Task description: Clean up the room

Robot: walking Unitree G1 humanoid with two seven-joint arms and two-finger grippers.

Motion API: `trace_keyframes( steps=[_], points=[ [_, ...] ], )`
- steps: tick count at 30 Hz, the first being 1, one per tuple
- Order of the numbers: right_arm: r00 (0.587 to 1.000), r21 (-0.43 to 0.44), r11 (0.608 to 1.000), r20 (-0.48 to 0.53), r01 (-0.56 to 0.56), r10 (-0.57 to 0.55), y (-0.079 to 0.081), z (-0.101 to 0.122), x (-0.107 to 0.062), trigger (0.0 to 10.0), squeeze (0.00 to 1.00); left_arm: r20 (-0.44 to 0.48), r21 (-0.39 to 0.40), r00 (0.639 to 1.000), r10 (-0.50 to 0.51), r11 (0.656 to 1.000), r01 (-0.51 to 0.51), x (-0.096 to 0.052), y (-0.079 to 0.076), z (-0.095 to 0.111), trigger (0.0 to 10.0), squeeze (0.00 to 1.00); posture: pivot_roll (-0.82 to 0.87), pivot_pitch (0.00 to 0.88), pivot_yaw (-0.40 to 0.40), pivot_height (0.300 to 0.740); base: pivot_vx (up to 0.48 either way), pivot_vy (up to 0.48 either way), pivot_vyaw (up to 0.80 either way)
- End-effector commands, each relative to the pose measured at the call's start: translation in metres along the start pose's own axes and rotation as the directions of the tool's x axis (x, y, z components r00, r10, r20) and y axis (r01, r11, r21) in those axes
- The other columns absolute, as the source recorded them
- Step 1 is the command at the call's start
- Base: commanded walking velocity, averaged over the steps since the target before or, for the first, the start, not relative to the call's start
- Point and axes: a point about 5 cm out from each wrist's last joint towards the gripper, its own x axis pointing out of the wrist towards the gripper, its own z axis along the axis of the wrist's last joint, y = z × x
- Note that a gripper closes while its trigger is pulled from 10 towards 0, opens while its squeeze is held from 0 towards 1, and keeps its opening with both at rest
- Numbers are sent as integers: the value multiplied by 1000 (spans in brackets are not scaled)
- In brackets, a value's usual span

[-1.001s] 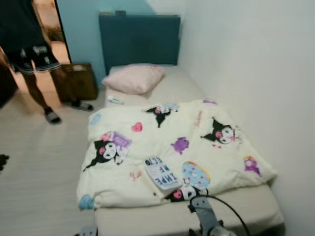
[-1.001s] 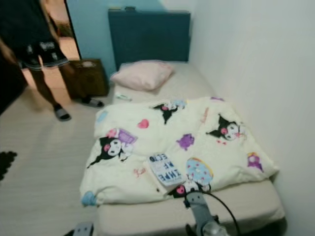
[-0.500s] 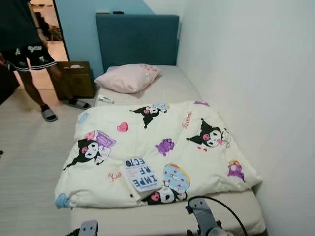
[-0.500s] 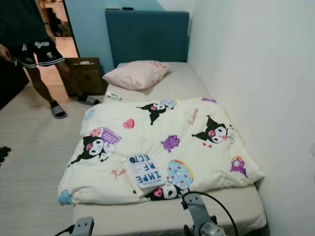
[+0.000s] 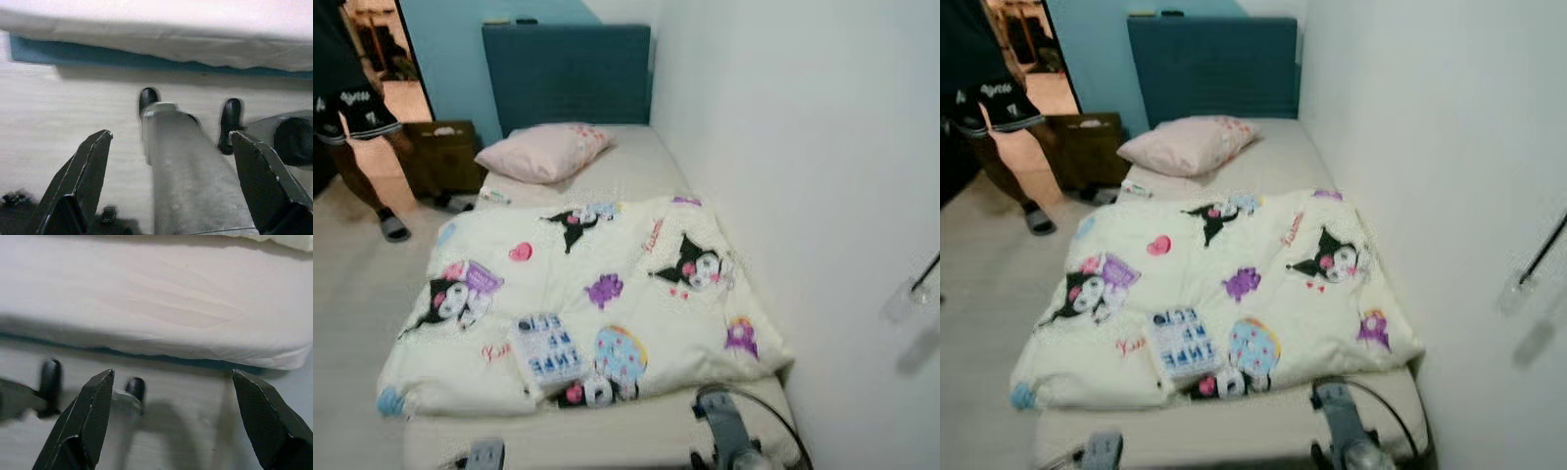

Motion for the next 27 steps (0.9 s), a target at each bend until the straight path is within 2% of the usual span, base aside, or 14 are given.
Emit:
trace_keyframes(
  steps=[1,7,9,10,12,13,14,15,17,18,20,23,25,27],
  points=[
    [998,41,999,65,-27,25,5,15,2,10000,0,3,4,1000,21,1000,-21,-1,6,3,10000,0,-117,0,1,711,0,0,0],
    [955,98,976,245,-195,166,26,63,2,10000,0,47,-31,997,69,997,-68,-2,17,15,10000,0,-122,0,1,711,0,0,0],
    [945,117,969,274,-217,178,27,71,1,10000,0,65,-49,995,80,996,-77,-2,19,20,10000,0,-121,0,-2,711,0,0,0],
    [934,177,955,314,-236,173,25,81,0,10000,0,97,-80,992,86,994,-78,-2,21,27,10000,0,-118,0,-6,711,0,0,0],
    [934,177,955,314,-236,173,25,81,0,10000,0,97,-80,992,86,994,-78,-2,21,27,10000,0,-118,0,-6,711,0,0,0],
    [926,220,943,340,-250,166,23,88,0,10000,0,118,-100,989,89,992,-78,-2,22,32,10000,0,-118,0,-6,711,0,0,0],
    [915,321,911,383,-260,126,16,100,-2,10000,0,184,-151,980,81,987,-53,-2,23,49,10000,0,-107,0,-16,711,0,0,0],
    [915,321,911,383,-260,126,16,100,-2,10000,0,184,-151,980,81,987,-53,-2,23,49,10000,0,-107,0,-16,711,0,0,0],
    [902,474,836,427,-275,55,3,115,-5,10000,0,320,-224,944,76,975,-3,-6,28,84,10000,0,-99,0,-21,711,0,0,0],
    [902,474,836,427,-275,55,3,115,-5,10000,0,320,-224,944,76,975,-3,-6,28,84,10000,0,-99,0,-21,711,0,0,0],
    [905,522,810,425,-267,25,-1,119,-5,10000,0,424,-278,899,105,960,19,-12,38,114,10000,0,-90,0,-20,711,0,0,0],
    [909,545,798,418,-257,7,-2,119,-5,10000,0,464,-310,877,124,950,29,-17,45,127,10000,0,-84,0,-17,706,0,0,0],
    [901,595,756,433,-272,-16,-6,119,-6,10000,0,541,-377,829,145,923,84,-25,56,148,10000,0,-77,0,-10,696,0,0,0],
    [892,618,728,452,-297,-20,-8,121,-6,10000,0,575,-402,805,149,908,119,-30,61,156,10000,0,-78,0,-8,686,0,0,0]
  ],
)
